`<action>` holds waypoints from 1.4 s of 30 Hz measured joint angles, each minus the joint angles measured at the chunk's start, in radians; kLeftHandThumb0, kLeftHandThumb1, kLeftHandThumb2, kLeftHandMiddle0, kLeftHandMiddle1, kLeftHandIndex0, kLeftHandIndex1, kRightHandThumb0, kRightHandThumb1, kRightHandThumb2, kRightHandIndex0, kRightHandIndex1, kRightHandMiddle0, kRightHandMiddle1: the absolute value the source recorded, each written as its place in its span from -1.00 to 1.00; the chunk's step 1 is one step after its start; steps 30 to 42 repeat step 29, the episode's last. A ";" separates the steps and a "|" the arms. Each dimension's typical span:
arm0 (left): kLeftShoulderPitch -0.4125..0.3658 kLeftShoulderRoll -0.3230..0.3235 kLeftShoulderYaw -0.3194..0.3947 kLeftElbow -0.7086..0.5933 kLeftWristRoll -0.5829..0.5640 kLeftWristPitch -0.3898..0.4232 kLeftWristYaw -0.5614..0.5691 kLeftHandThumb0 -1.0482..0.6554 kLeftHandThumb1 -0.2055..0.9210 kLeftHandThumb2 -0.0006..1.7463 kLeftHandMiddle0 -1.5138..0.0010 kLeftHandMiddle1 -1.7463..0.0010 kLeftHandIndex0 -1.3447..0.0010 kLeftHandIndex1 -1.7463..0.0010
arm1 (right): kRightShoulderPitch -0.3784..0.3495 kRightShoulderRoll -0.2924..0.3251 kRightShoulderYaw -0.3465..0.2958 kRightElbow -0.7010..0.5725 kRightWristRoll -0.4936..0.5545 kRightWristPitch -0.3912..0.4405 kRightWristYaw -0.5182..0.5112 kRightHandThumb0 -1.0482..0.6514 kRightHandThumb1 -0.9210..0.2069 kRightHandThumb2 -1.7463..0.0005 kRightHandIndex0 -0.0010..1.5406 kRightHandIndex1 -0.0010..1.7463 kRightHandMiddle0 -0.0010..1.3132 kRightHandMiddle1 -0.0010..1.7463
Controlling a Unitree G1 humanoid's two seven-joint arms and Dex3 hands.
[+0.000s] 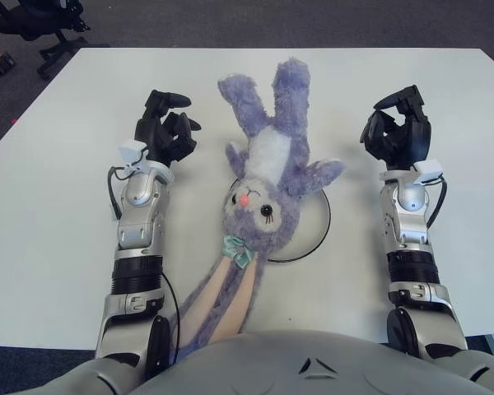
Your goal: Put the doll into the plate.
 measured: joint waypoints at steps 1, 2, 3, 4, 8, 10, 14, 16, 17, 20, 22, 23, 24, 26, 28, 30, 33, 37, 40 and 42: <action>0.000 0.000 0.000 -0.001 0.000 0.000 0.000 0.22 0.40 0.05 0.41 -1.00 0.44 -0.70 | 0.000 0.000 0.000 0.000 0.000 0.000 0.000 -0.21 -0.59 0.05 0.35 1.00 -0.47 1.00; 0.000 0.000 0.000 -0.002 0.000 0.000 0.000 0.22 0.40 0.05 0.41 -1.00 0.43 -0.70 | 0.000 0.000 0.000 0.000 0.000 0.000 0.000 -0.21 -0.59 0.05 0.35 1.00 -0.48 1.00; 0.000 0.000 0.000 -0.003 0.000 0.000 0.000 0.22 0.40 0.05 0.41 -1.00 0.43 -0.70 | 0.000 0.000 0.000 0.000 0.000 0.000 0.000 -0.21 -0.60 0.06 0.35 1.00 -0.48 1.00; 0.000 0.000 -0.001 -0.004 0.000 0.000 0.000 0.22 0.40 0.05 0.41 -1.00 0.43 -0.70 | 0.000 0.000 0.000 0.001 0.000 0.001 0.002 -0.21 -0.60 0.06 0.36 1.00 -0.48 1.00; 0.001 0.000 -0.001 -0.007 0.001 0.000 0.000 0.22 0.39 0.06 0.41 -1.00 0.42 -0.69 | -0.001 0.000 0.000 0.005 0.002 0.005 0.013 -0.21 -0.61 0.07 0.36 1.00 -0.48 1.00; 0.001 0.000 -0.002 -0.009 0.002 0.000 0.000 0.22 0.39 0.06 0.40 -1.00 0.42 -0.69 | -0.001 0.000 0.000 0.008 0.002 0.007 0.019 -0.21 -0.61 0.07 0.37 1.00 -0.48 1.00; 0.005 -0.001 -0.002 -0.011 0.004 0.000 0.001 0.22 0.38 0.06 0.40 -1.00 0.42 -0.69 | -0.002 0.000 -0.001 0.011 0.004 0.010 0.026 -0.21 -0.58 0.04 0.38 1.00 -0.47 1.00; 0.007 -0.001 -0.002 -0.012 0.006 0.000 0.001 0.22 0.38 0.06 0.39 -1.00 0.41 -0.69 | -0.004 -0.001 -0.002 0.017 0.005 0.010 0.030 -0.22 -0.58 0.04 0.39 1.00 -0.47 1.00; 0.007 -0.001 -0.002 -0.012 0.007 0.000 0.001 0.22 0.38 0.07 0.39 -1.00 0.41 -0.69 | -0.005 -0.001 -0.003 0.019 0.005 0.010 0.031 -0.22 -0.58 0.04 0.39 1.00 -0.46 1.00; 0.008 -0.002 -0.003 -0.012 0.014 0.000 0.002 0.22 0.37 0.07 0.39 -1.00 0.41 -0.69 | -0.009 -0.001 -0.005 0.029 0.010 0.010 0.040 -0.22 -0.57 0.03 0.39 1.00 -0.46 1.00; 0.008 -0.002 -0.004 -0.012 0.016 0.000 0.002 0.22 0.37 0.08 0.38 -1.00 0.41 -0.69 | -0.010 -0.002 -0.005 0.035 0.012 0.010 0.043 -0.22 -0.56 0.03 0.39 1.00 -0.46 1.00; 0.008 -0.002 -0.004 -0.012 0.018 0.000 0.003 0.22 0.36 0.08 0.38 -1.00 0.41 -0.69 | -0.010 -0.002 -0.005 0.038 0.013 0.010 0.045 -0.22 -0.56 0.03 0.39 1.00 -0.46 1.00; 0.008 -0.002 -0.004 -0.012 0.019 0.000 0.003 0.22 0.36 0.08 0.38 -1.00 0.41 -0.69 | -0.010 -0.002 -0.005 0.041 0.014 0.011 0.046 -0.22 -0.56 0.02 0.39 1.00 -0.46 1.00; 0.008 -0.002 -0.004 -0.012 0.021 -0.001 0.004 0.22 0.35 0.09 0.38 -1.00 0.40 -0.69 | -0.010 -0.002 -0.005 0.046 0.015 0.013 0.048 -0.22 -0.56 0.02 0.40 1.00 -0.45 1.00; 0.008 -0.002 -0.005 -0.012 0.022 -0.002 0.005 0.22 0.35 0.09 0.38 -1.00 0.40 -0.69 | -0.010 -0.002 -0.005 0.048 0.015 0.017 0.049 -0.22 -0.56 0.02 0.40 1.00 -0.45 1.00; 0.008 -0.002 -0.005 -0.012 0.022 -0.003 0.005 0.22 0.35 0.09 0.37 -1.00 0.40 -0.69 | -0.010 -0.002 -0.005 0.049 0.016 0.020 0.049 -0.22 -0.55 0.02 0.40 1.00 -0.45 1.00; 0.008 -0.002 -0.005 -0.012 0.022 -0.003 0.005 0.22 0.35 0.09 0.37 -1.00 0.40 -0.69 | -0.010 -0.002 -0.005 0.049 0.016 0.020 0.049 -0.22 -0.55 0.02 0.40 1.00 -0.45 1.00; 0.008 -0.002 -0.005 -0.012 0.022 -0.003 0.005 0.22 0.35 0.09 0.37 -1.00 0.40 -0.69 | -0.010 -0.002 -0.005 0.049 0.016 0.020 0.049 -0.22 -0.55 0.02 0.40 1.00 -0.45 1.00; 0.008 -0.002 -0.005 -0.012 0.022 -0.003 0.005 0.22 0.35 0.09 0.37 -1.00 0.40 -0.69 | -0.010 -0.002 -0.005 0.049 0.016 0.020 0.049 -0.22 -0.55 0.02 0.40 1.00 -0.45 1.00; 0.008 -0.002 -0.005 -0.012 0.022 -0.003 0.005 0.22 0.35 0.09 0.37 -1.00 0.40 -0.69 | -0.010 -0.002 -0.005 0.049 0.016 0.020 0.049 -0.22 -0.55 0.02 0.40 1.00 -0.45 1.00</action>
